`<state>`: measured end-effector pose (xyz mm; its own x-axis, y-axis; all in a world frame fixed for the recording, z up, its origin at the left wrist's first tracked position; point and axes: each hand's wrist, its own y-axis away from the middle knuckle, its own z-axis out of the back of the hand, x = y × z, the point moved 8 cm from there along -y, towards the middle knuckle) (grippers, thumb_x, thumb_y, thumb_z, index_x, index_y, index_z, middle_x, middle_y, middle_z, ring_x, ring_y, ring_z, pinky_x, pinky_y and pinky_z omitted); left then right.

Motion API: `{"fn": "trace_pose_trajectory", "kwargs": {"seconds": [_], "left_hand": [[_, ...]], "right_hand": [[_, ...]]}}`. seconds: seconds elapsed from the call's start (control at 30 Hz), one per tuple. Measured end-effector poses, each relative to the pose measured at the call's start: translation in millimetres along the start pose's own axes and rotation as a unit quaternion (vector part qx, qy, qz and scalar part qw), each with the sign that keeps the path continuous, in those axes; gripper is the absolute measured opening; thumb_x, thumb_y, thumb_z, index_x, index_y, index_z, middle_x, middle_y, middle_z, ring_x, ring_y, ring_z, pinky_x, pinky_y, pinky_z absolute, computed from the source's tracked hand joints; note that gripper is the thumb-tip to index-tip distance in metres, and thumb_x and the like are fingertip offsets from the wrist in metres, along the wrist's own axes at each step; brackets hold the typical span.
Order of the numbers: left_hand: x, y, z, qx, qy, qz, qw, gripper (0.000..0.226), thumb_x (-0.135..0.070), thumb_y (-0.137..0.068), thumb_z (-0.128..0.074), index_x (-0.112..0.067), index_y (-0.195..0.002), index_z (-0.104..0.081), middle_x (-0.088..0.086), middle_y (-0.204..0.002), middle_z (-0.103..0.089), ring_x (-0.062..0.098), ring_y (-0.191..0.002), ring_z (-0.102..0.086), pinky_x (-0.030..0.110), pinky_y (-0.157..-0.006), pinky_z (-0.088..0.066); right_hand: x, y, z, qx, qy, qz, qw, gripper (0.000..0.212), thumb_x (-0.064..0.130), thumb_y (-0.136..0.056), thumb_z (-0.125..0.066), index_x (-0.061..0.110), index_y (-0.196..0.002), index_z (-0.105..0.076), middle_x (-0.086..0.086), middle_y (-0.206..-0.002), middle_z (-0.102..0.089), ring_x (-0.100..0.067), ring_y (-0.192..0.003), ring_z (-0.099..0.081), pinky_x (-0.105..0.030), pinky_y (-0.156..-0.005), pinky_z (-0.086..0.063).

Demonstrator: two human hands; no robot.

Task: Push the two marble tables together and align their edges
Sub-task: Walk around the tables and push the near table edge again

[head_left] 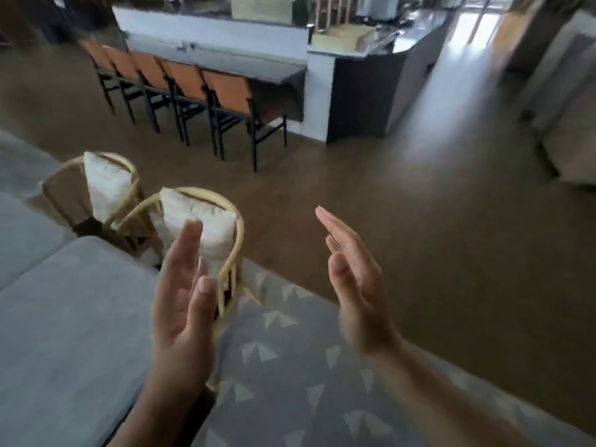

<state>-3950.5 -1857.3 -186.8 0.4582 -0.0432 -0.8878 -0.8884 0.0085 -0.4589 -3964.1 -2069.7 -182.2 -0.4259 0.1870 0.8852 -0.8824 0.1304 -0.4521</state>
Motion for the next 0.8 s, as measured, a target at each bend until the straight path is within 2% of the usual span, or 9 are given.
{"fn": "trace_pose_trajectory", "kwargs": {"seconds": [0.17,0.23,0.33,0.43,0.53,0.6,0.7,0.8], "left_hand": [[-49,22,-99,0.164,0.073,-0.025,0.983,0.062,-0.066,-0.099,-0.057,-0.040,-0.155,-0.046,-0.002,-0.167,-0.044,0.018,-0.158,-0.035,0.050,-0.125,-0.036],[-68,38,-142,0.228,0.090,-0.034,0.969,0.062,-0.067,-0.100,-0.056,-0.041,-0.155,-0.046,-0.003,-0.167,-0.044,0.017,-0.158,-0.035,0.043,-0.123,-0.037],[-101,77,-213,0.319,0.136,-0.047,0.937,0.060,-0.066,-0.101,-0.055,-0.040,-0.154,-0.046,-0.002,-0.167,-0.044,0.018,-0.158,-0.036,0.043,-0.122,-0.038],[-146,137,-282,0.412,0.174,-0.078,0.891,0.058,-0.063,-0.103,-0.052,-0.039,-0.156,-0.044,-0.003,-0.167,-0.042,0.019,-0.158,-0.036,0.052,-0.120,-0.039],[-187,199,-335,0.469,0.217,-0.095,0.851,0.057,-0.062,-0.104,-0.051,-0.039,-0.155,-0.046,-0.002,-0.167,-0.044,0.019,-0.157,-0.038,0.060,-0.121,-0.037],[-212,242,-365,0.503,0.252,-0.088,0.822,0.056,-0.062,-0.104,-0.052,-0.038,-0.154,-0.046,-0.003,-0.166,-0.044,0.019,-0.156,-0.039,0.057,-0.122,-0.039],[-247,310,-406,0.557,0.286,-0.104,0.773,0.056,-0.061,-0.105,-0.051,-0.038,-0.156,-0.043,-0.006,-0.167,-0.043,0.018,-0.157,-0.038,0.045,-0.121,-0.041],[-272,375,-445,0.595,0.323,-0.086,0.731,0.054,-0.062,-0.103,-0.053,-0.043,-0.153,-0.045,-0.006,-0.167,-0.044,0.019,-0.157,-0.037,0.045,-0.121,-0.041]], "right_hand": [[70,80,104,-0.171,0.047,0.001,0.984,0.088,0.081,-0.098,-0.039,0.015,-0.155,-0.049,0.004,-0.164,-0.051,-0.008,-0.155,-0.043,-0.039,-0.128,-0.036],[92,118,140,-0.230,0.072,-0.001,0.971,0.087,0.081,-0.098,-0.038,0.016,-0.155,-0.049,0.007,-0.163,-0.051,-0.007,-0.155,-0.043,-0.039,-0.128,-0.036],[130,183,194,-0.320,0.114,-0.015,0.940,0.081,0.082,-0.097,-0.038,0.026,-0.154,-0.049,0.014,-0.163,-0.051,-0.004,-0.155,-0.042,-0.036,-0.129,-0.034],[177,267,243,-0.419,0.144,-0.023,0.896,0.075,0.082,-0.096,-0.041,0.032,-0.152,-0.053,0.018,-0.161,-0.053,-0.003,-0.153,-0.044,-0.029,-0.127,-0.035],[218,342,276,-0.491,0.192,-0.032,0.849,0.075,0.079,-0.097,-0.044,0.031,-0.153,-0.055,0.017,-0.160,-0.054,-0.006,-0.154,-0.043,-0.043,-0.128,-0.036],[241,390,293,-0.529,0.222,-0.037,0.818,0.075,0.079,-0.098,-0.044,0.030,-0.153,-0.056,0.016,-0.160,-0.055,-0.007,-0.154,-0.045,-0.049,-0.127,-0.037],[269,467,317,-0.583,0.246,-0.045,0.773,0.076,0.080,-0.097,-0.045,0.029,-0.152,-0.056,0.013,-0.160,-0.055,-0.009,-0.153,-0.046,-0.050,-0.126,-0.038],[289,543,339,-0.628,0.265,-0.064,0.729,0.073,0.080,-0.099,-0.044,0.032,-0.152,-0.055,0.016,-0.158,-0.056,-0.007,-0.151,-0.049,-0.039,-0.125,-0.040]]}}
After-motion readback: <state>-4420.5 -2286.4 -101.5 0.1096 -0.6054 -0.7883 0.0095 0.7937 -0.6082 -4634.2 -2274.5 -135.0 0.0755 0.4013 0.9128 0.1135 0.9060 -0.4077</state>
